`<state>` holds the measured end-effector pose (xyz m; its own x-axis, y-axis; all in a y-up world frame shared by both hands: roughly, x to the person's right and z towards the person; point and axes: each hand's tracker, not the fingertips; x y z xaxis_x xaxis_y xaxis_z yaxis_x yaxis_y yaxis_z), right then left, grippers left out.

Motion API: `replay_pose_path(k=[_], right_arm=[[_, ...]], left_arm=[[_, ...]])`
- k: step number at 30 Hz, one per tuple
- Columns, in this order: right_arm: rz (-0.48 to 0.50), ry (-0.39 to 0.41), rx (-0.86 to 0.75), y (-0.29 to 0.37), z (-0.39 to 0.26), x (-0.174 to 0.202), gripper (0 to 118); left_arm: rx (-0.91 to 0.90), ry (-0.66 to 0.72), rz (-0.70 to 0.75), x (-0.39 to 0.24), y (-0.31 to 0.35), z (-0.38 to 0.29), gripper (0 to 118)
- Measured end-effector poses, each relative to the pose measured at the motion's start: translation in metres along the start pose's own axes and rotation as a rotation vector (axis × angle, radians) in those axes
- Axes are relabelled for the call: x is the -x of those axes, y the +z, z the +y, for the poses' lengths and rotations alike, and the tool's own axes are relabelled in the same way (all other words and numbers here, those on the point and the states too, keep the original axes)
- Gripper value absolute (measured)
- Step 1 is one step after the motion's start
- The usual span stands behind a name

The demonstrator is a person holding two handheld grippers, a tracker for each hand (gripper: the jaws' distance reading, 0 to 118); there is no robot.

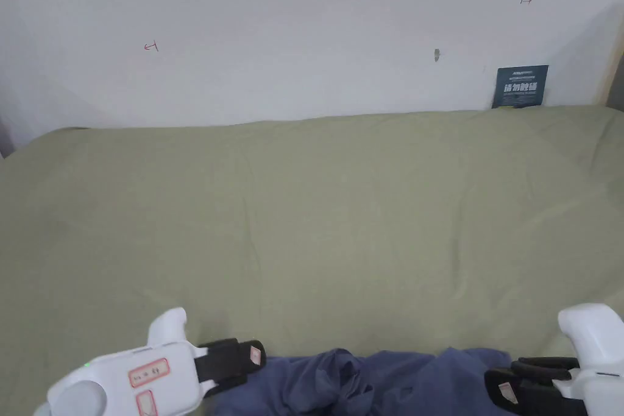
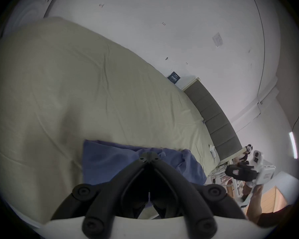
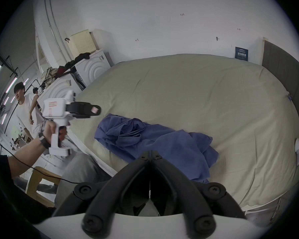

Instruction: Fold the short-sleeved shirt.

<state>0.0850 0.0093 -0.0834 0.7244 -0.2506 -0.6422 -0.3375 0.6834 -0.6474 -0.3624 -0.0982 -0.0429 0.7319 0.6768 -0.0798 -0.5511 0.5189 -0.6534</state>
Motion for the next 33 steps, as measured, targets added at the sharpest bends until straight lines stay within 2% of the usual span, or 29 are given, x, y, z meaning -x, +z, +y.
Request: replay_pose_path(k=[1, 2, 6, 8, 10, 16, 19, 21, 25, 28, 33], right_arm=[[-0.001, 0.0, -0.003, 0.005, -0.001, -0.001, 0], [-0.003, 0.001, -0.01, 0.01, -0.002, -0.002, 0], [-0.025, -0.029, -0.057, 0.029, -0.003, -0.01, 0], [-0.035, -0.039, -0.077, 0.037, -0.003, -0.014, 0], [-0.043, -0.048, -0.092, 0.043, -0.003, -0.017, 0], [-0.051, -0.06, -0.096, 0.039, -0.004, -0.019, 0], [-0.035, -0.067, -0.09, 0.035, -0.005, -0.017, 0], [-0.038, -0.059, -0.082, 0.032, -0.005, -0.014, 0], [-0.037, -0.037, -0.067, 0.025, 0.004, -0.008, 0], [-0.018, -0.02, -0.066, 0.016, 0.011, -0.002, 0], [0.018, 0.014, -0.051, -0.003, 0.02, 0.015, 0]], left_arm=[[0.047, 0.009, -0.041, 0.0, -0.013, -0.008, 0], [0.093, 0.027, 0.003, 0.002, -0.026, -0.004, 0], [0.185, 0.018, -0.031, 0.004, -0.064, -0.021, 0], [0.173, 0.009, -0.011, -0.003, -0.075, -0.033, 0], [0.191, 0.021, -0.062, -0.01, -0.084, -0.038, 0], [0.29, -0.072, -0.147, -0.045, -0.106, -0.058, 0], [0.296, -0.037, -0.153, -0.045, -0.109, -0.061, 0], [0.283, -0.029, -0.171, -0.047, -0.096, -0.054, 0], [0.161, -0.077, -0.186, -0.041, -0.027, -0.006, 0], [0.074, -0.153, -0.067, -0.024, 0.032, 0.03, 0], [0.057, -0.105, 0.091, 0.015, 0.089, 0.053, 0]])
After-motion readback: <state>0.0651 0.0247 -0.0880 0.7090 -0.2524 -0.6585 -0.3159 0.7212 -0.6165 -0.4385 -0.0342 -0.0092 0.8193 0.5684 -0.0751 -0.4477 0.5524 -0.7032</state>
